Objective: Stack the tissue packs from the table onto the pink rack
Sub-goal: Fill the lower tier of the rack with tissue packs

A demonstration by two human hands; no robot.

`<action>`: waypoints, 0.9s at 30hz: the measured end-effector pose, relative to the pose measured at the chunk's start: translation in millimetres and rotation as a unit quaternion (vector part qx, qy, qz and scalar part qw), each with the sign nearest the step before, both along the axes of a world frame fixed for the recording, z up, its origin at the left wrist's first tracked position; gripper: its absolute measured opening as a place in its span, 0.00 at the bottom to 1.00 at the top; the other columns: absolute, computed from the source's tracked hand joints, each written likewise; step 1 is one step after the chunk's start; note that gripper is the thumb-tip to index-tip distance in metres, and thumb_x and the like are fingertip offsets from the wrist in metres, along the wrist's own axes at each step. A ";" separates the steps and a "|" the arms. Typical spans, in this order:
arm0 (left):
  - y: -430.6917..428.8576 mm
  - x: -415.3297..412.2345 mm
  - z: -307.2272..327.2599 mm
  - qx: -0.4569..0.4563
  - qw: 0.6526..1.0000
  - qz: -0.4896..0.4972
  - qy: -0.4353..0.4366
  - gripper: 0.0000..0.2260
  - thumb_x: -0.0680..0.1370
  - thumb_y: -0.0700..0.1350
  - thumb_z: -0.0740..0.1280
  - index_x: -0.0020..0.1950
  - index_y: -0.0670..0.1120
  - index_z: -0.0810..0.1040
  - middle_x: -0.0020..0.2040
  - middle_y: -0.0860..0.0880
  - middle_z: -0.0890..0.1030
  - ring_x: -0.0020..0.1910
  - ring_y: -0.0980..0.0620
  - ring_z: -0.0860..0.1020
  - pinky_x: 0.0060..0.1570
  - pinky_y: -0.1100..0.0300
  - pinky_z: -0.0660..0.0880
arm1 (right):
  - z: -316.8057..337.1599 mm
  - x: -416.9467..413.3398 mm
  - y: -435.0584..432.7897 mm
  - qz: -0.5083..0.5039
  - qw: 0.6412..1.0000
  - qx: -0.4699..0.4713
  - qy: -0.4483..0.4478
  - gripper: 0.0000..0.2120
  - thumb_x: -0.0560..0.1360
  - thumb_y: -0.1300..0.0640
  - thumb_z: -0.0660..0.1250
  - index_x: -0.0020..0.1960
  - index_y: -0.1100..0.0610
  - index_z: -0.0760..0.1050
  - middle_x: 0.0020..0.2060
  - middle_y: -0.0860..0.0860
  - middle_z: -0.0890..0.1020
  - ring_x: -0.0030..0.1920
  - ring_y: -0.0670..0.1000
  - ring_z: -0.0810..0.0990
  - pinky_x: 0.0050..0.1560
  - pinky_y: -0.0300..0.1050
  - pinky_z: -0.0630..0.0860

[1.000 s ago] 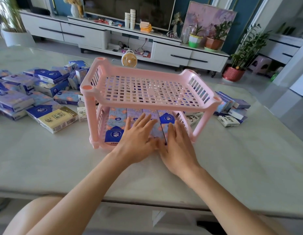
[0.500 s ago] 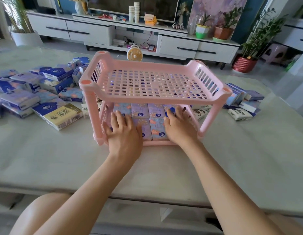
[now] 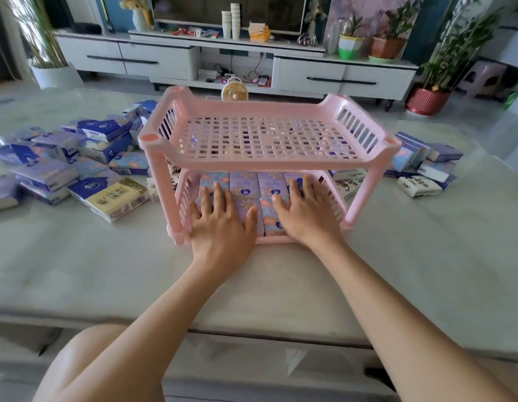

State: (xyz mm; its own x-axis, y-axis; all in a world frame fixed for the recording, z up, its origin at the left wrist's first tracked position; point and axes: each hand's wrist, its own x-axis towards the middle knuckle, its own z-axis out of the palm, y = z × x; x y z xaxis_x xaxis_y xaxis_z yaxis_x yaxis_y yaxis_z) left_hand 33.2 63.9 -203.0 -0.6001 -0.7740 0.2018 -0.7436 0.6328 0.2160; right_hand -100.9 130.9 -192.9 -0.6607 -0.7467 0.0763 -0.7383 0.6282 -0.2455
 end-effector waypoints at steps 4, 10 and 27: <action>8.4 7.6 -2.2 -0.071 0.992 -0.078 0.073 0.27 0.78 0.53 0.47 0.66 0.38 0.72 0.67 0.40 0.72 0.67 0.42 0.70 0.66 0.42 0.63 | -5.7 9.9 11.1 0.043 0.975 -0.194 0.097 0.22 0.75 0.50 0.50 0.51 0.64 0.77 0.52 0.60 0.80 0.60 0.61 0.75 0.65 0.51 0.64; 56.0 43.3 -13.2 -0.067 0.946 -0.269 0.169 0.19 0.75 0.44 0.55 0.60 0.41 0.77 0.60 0.45 0.78 0.63 0.47 0.74 0.65 0.49 0.67 | -19.3 38.9 46.0 0.190 0.972 -0.121 0.062 0.37 0.78 0.38 0.35 0.69 0.60 0.68 0.68 0.57 0.71 0.70 0.57 0.66 0.70 0.45 0.51; -102.4 147.0 15.8 -0.026 0.905 0.146 0.400 0.11 0.72 0.30 0.62 0.51 0.38 0.77 0.51 0.41 0.77 0.51 0.41 0.74 0.52 0.51 0.70 | 26.2 194.6 -4.5 0.379 0.912 -0.152 -0.039 0.28 0.78 0.60 0.59 0.75 0.50 0.52 0.73 0.46 0.60 0.72 0.41 0.55 0.65 0.27 0.40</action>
